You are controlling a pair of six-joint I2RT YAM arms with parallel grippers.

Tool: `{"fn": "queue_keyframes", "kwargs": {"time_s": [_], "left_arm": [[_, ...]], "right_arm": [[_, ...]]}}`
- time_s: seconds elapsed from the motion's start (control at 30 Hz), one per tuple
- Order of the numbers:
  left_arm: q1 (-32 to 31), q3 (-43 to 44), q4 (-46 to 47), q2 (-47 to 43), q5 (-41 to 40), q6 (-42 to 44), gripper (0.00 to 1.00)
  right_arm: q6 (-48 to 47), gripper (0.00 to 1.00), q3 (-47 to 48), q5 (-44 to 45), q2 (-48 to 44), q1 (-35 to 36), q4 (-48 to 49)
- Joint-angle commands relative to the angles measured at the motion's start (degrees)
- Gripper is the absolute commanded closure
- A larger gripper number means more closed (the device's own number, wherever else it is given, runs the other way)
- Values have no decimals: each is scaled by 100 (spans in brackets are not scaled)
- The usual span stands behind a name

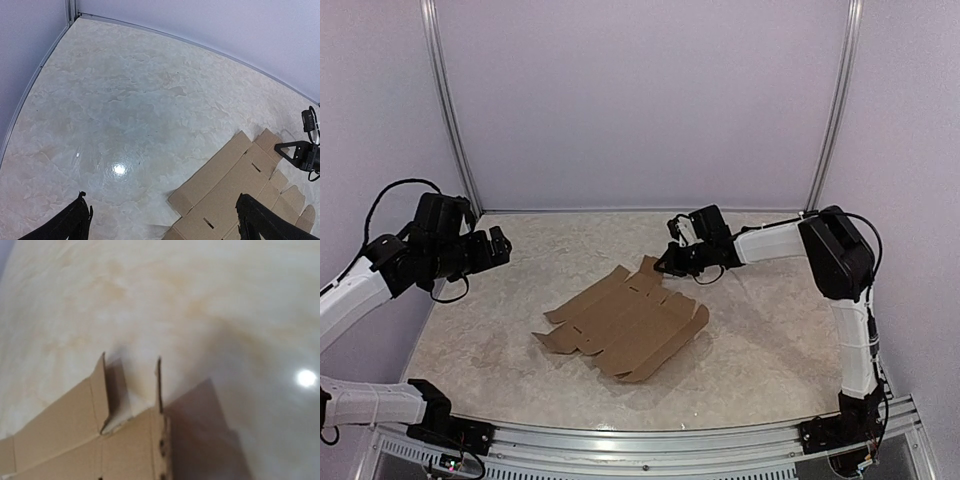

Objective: Fold the paper box

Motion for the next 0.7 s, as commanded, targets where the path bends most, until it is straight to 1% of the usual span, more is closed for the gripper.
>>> {"fn": "queue_keyframes", "kwargs": {"time_s": [0.0, 0.13, 0.27, 0.4, 0.53, 0.63, 0.67], "left_arm": [[-118, 88, 135, 148, 86, 83, 1], [-187, 91, 228, 253, 144, 119, 1], [-242, 154, 234, 350, 203, 208, 1], [-271, 138, 245, 345, 192, 255, 1], [-281, 96, 299, 323, 237, 285, 1], [-289, 111, 274, 379, 277, 337, 1], [-289, 113, 268, 390, 272, 349, 1]], "right_arm": [[909, 100, -1082, 1410, -836, 40, 659], [1733, 100, -2457, 2552, -1566, 102, 1271], [2407, 100, -3415, 3566, -2165, 294, 1586], [2748, 100, -3795, 4409, -2645, 657, 1134], [2982, 100, -3993, 4666, -2934, 937, 751], [3062, 89, -4053, 4676, -3035, 1066, 430], [3060, 84, -4139, 4667, -3113, 1095, 419]]}}
